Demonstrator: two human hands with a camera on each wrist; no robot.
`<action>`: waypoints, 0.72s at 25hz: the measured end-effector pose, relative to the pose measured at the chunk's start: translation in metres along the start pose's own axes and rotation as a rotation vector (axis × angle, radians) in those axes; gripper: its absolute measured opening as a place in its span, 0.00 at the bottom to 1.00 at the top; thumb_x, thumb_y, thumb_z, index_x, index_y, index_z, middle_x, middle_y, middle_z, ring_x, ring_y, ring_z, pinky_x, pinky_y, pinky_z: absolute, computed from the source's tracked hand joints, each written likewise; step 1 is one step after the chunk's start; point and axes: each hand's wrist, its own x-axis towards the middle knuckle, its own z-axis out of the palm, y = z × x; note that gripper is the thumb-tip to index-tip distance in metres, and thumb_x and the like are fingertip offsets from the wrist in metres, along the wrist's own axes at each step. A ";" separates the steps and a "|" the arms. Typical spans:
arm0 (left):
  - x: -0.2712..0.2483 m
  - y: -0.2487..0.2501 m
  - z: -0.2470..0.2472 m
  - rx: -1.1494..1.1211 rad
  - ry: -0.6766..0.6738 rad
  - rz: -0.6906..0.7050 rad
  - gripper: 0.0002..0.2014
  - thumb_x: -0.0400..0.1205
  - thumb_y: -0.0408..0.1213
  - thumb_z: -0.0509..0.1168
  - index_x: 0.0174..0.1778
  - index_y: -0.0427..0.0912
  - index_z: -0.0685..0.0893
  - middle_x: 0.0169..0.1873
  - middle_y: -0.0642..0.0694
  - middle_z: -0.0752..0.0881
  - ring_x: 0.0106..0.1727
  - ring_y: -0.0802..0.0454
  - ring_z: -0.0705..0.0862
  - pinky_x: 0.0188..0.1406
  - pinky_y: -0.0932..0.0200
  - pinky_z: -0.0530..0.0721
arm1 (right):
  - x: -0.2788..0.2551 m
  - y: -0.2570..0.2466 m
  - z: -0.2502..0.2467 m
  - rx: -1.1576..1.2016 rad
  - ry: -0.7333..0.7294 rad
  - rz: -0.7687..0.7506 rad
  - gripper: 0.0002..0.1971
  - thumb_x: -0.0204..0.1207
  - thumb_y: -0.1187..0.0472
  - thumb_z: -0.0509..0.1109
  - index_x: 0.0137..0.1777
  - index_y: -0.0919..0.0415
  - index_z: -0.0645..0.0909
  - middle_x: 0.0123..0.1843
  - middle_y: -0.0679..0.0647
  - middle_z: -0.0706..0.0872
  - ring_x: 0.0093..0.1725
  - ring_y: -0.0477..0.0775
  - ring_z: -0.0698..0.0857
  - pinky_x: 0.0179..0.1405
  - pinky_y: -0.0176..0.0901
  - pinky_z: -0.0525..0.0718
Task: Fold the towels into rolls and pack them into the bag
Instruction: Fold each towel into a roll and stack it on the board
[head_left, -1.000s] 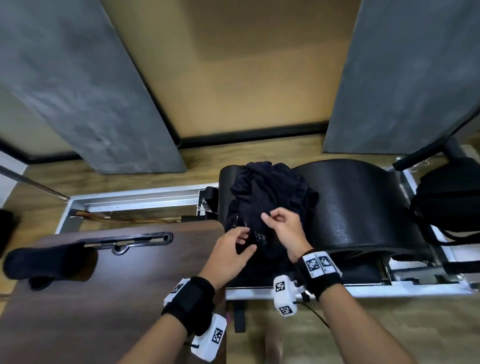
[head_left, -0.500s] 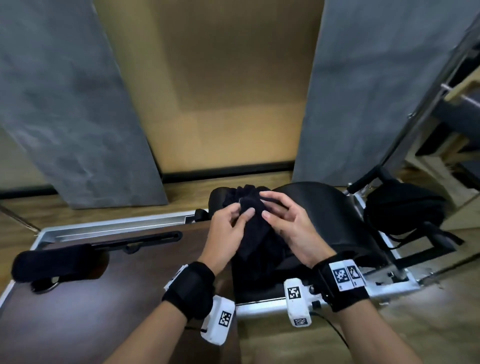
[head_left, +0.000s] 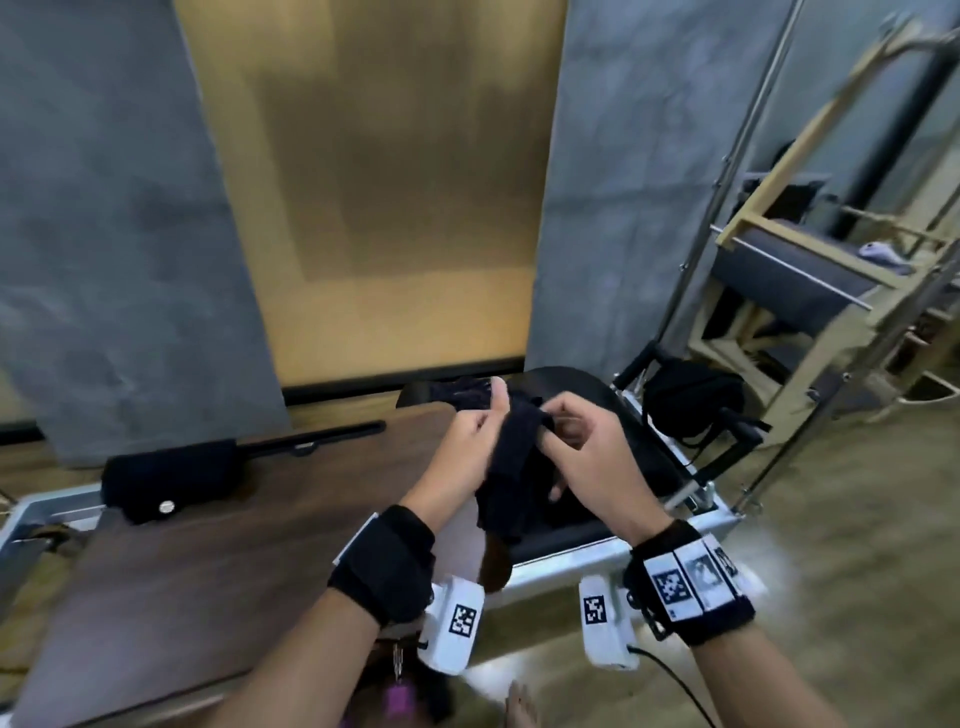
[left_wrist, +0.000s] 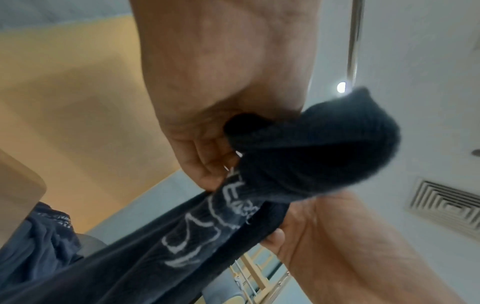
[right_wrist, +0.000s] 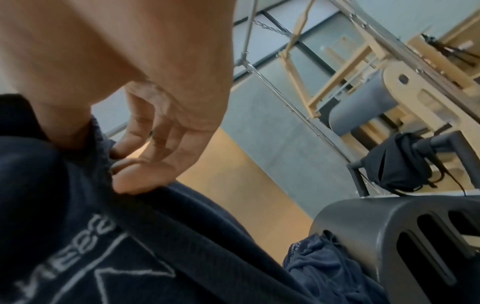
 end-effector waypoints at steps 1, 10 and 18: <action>-0.020 0.004 -0.004 -0.099 -0.021 -0.084 0.42 0.76 0.76 0.51 0.37 0.36 0.87 0.34 0.35 0.85 0.40 0.41 0.84 0.44 0.48 0.79 | -0.012 -0.009 0.008 -0.014 0.022 0.015 0.12 0.77 0.46 0.76 0.52 0.52 0.83 0.35 0.69 0.86 0.21 0.68 0.83 0.14 0.56 0.83; -0.120 -0.007 -0.087 0.008 0.071 0.183 0.09 0.86 0.41 0.76 0.60 0.44 0.93 0.53 0.46 0.96 0.57 0.51 0.94 0.52 0.64 0.89 | -0.052 -0.058 0.056 0.039 0.074 -0.018 0.22 0.79 0.46 0.79 0.40 0.67 0.87 0.37 0.63 0.88 0.39 0.54 0.85 0.40 0.55 0.81; -0.162 -0.006 -0.119 0.059 0.201 0.322 0.03 0.84 0.39 0.77 0.51 0.52 0.95 0.49 0.52 0.96 0.53 0.58 0.94 0.50 0.68 0.86 | -0.084 -0.085 0.084 0.258 -0.168 0.010 0.07 0.85 0.60 0.76 0.57 0.62 0.91 0.54 0.67 0.94 0.54 0.59 0.93 0.56 0.51 0.91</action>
